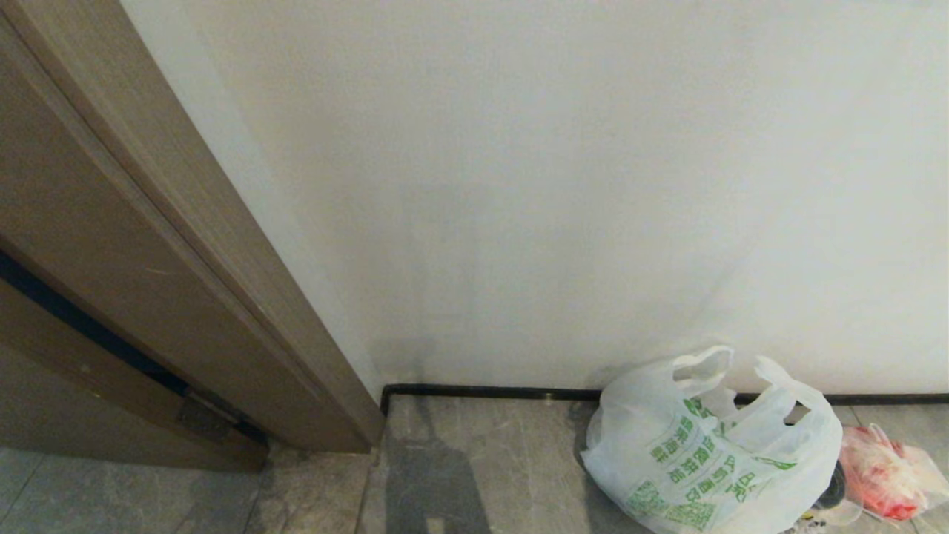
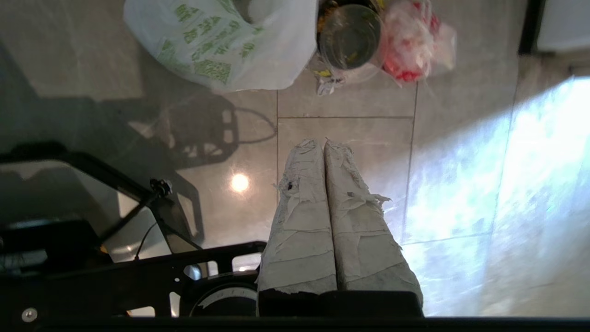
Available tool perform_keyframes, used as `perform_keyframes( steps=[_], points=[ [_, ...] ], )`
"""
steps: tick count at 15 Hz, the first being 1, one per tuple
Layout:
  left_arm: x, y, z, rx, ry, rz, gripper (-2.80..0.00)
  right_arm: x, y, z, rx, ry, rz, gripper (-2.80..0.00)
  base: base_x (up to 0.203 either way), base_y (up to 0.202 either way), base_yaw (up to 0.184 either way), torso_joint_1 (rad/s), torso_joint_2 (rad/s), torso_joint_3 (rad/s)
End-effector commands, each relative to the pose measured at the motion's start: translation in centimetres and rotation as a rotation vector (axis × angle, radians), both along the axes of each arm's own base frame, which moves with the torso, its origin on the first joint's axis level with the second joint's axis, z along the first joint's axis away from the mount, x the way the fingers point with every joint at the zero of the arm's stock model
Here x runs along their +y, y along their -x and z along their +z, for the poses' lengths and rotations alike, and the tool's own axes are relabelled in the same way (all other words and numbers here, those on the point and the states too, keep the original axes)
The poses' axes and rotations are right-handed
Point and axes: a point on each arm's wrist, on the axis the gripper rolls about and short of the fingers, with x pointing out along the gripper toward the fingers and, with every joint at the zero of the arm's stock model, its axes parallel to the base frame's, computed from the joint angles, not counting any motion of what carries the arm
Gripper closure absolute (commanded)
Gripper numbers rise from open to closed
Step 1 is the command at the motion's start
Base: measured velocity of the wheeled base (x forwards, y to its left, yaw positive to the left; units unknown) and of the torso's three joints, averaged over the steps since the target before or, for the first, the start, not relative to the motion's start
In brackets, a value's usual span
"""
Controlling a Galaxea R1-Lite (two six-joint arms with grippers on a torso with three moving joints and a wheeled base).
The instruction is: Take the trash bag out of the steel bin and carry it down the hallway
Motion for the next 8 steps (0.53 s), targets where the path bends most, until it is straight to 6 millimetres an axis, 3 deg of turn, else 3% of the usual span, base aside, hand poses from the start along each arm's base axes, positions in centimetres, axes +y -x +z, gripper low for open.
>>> perform_keyframes(
  steps=[1,5,8],
  points=[
    [0.0,0.0,0.0,0.000,0.000,0.000,0.00,0.1,3.3,-1.9,-0.102,-0.021,-0.038,0.00,0.000,0.000,0.000,0.000,0.00,0.000],
    [0.0,0.0,0.0,0.000,0.000,0.000,0.00,0.5,5.1,-6.1,-0.222,-0.106,0.056,0.00,0.000,0.000,0.000,0.000,0.00,0.000],
    [0.0,0.0,0.0,0.000,0.000,0.000,0.00,0.4,4.5,-9.6,-0.482,-0.073,0.111,0.00,0.000,0.000,0.000,0.000,0.00,0.000]
  ],
)
